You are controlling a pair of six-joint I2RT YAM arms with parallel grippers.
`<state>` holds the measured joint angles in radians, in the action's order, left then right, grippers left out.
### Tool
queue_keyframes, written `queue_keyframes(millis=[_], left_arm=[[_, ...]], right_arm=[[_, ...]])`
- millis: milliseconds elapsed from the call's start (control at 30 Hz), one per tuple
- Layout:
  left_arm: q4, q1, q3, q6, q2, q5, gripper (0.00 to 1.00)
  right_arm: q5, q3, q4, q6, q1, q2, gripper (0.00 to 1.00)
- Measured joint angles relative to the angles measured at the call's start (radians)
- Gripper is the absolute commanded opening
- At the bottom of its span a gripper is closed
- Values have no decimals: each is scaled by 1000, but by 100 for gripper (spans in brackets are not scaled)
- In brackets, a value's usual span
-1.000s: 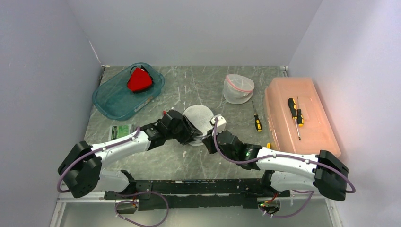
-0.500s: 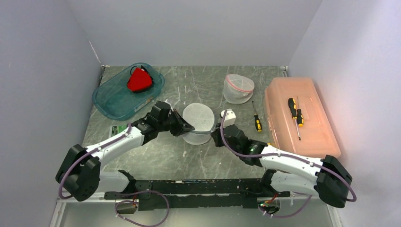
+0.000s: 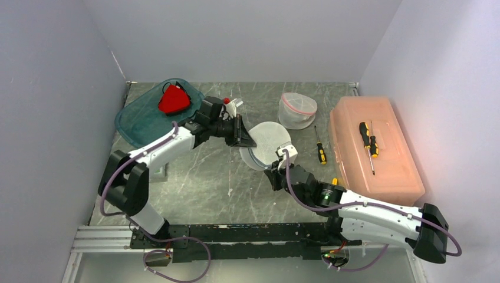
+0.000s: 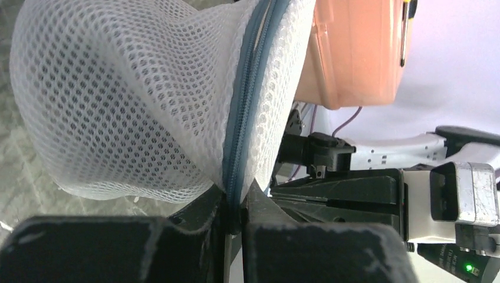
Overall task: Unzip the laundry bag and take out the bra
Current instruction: Unzip the laundry bag at the center of the board.
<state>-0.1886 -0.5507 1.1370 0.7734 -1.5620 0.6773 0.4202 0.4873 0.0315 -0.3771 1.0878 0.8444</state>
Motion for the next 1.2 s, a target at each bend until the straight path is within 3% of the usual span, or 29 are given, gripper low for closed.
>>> queue_keyframes(millis=[67, 200, 367, 400, 667, 833, 1000, 1200], left_arm=[[-2, 5, 34, -47, -42, 44, 26], [30, 23, 5, -96, -105, 68, 62], [21, 41, -84, -102, -106, 19, 83], [7, 42, -98, -98, -93, -3, 92], [-118, 21, -225, 40, 256, -194, 94], [-90, -124, -354, 230, 446, -356, 94], [-64, -198, -379, 333, 389, -438, 94], [-37, -197, -338, 374, 267, -485, 81]], right_arm=[[16, -1, 0, -10, 16, 2, 0], [20, -27, -31, -59, 34, 37, 0], [18, -77, -72, -123, 40, 133, 0], [17, -79, -76, -128, 40, 146, 0], [16, -71, -126, -150, 40, 198, 0], [0, -41, -149, -146, 40, 242, 0], [-44, -19, -179, -117, 40, 253, 0], [-92, -9, -194, -85, 40, 249, 0]])
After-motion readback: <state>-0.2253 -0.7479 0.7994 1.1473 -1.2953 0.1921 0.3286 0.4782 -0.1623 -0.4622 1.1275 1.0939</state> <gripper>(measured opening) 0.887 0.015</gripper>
